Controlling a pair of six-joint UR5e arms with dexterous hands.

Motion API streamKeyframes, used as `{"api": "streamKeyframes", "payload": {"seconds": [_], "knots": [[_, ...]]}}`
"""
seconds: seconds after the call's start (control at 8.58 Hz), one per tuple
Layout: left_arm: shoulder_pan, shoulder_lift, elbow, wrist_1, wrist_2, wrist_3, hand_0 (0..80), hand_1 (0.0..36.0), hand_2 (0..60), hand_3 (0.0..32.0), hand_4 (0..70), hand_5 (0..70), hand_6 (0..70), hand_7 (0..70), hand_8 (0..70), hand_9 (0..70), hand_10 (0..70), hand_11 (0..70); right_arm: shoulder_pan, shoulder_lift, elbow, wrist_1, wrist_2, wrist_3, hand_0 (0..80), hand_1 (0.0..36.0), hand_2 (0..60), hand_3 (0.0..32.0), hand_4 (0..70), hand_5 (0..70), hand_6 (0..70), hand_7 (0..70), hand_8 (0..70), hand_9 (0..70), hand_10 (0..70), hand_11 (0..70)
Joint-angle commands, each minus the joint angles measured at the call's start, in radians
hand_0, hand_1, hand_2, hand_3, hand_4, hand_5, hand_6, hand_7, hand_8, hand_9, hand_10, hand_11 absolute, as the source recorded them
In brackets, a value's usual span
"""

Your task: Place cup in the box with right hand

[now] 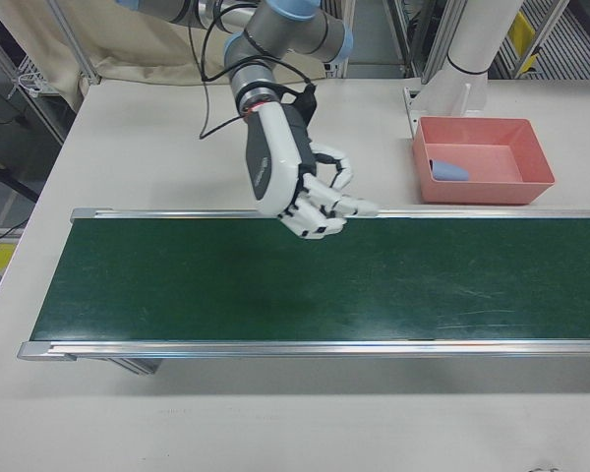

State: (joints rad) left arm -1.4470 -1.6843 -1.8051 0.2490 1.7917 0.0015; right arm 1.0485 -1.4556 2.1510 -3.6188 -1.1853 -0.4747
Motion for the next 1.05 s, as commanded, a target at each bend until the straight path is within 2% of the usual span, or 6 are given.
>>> {"api": "streamKeyframes", "payload": {"seconds": [0.0, 0.23, 0.35, 0.47, 0.7, 0.93], "knots": [[-0.001, 0.0, 0.001, 0.0, -0.002, 0.0, 0.0, 0.0, 0.0, 0.0, 0.0, 0.0, 0.0, 0.0, 0.0, 0.0, 0.0, 0.0, 0.282, -0.032, -0.269, 0.155, -0.198, 0.06, 61.5, 36.0, 60.0, 0.0, 26.6, 17.4, 31.0, 70.0, 46.7, 70.0, 37.7, 55.7], [-0.001, 0.0, 0.001, 0.0, 0.0, 0.0, 0.0, 0.0, 0.0, 0.0, 0.0, 0.0, 0.0, 0.0, 0.0, 0.0, 0.0, 0.0, 0.311, -0.071, -0.356, 0.255, -0.198, 0.116, 65.4, 32.6, 42.5, 0.0, 19.4, 15.3, 23.3, 70.0, 35.5, 57.4, 29.9, 45.7], [0.0, 0.0, 0.0, 0.001, 0.0, 0.0, 0.0, 0.0, 0.0, 0.0, 0.0, 0.0, 0.0, 0.0, 0.0, 0.0, 0.0, 0.0, 0.306, -0.075, -0.355, 0.259, -0.198, 0.119, 70.4, 24.7, 3.5, 0.0, 11.5, 11.7, 12.2, 36.4, 14.5, 25.8, 17.4, 28.5], [0.0, 0.0, 0.0, 0.001, 0.0, 0.0, 0.0, 0.0, 0.0, 0.0, 0.0, 0.0, 0.0, 0.0, 0.0, 0.0, 0.0, 0.0, 0.301, -0.072, -0.339, 0.259, -0.197, 0.119, 50.8, 10.0, 2.5, 0.0, 8.4, 5.0, 2.9, 2.4, 0.1, 1.9, 5.3, 9.6], [0.0, 0.0, 0.0, 0.001, -0.002, 0.0, 0.0, 0.0, 0.0, 0.0, 0.0, 0.0, 0.0, 0.0, 0.0, 0.0, 0.0, 0.0, 0.298, -0.065, -0.338, 0.259, -0.198, 0.116, 37.4, 0.0, 0.0, 0.0, 2.7, 0.8, 0.0, 0.0, 0.0, 0.0, 0.0, 0.0], [-0.001, 0.0, 0.0, 0.001, 0.0, 0.0, 0.0, 0.0, 0.0, 0.0, 0.0, 0.0, 0.0, 0.0, 0.0, 0.0, 0.0, 0.0, 0.298, -0.068, -0.324, 0.249, -0.2, 0.111, 44.1, 2.9, 2.3, 0.0, 2.0, 2.4, 1.2, 0.3, 0.0, 0.9, 0.0, 0.0]]}}
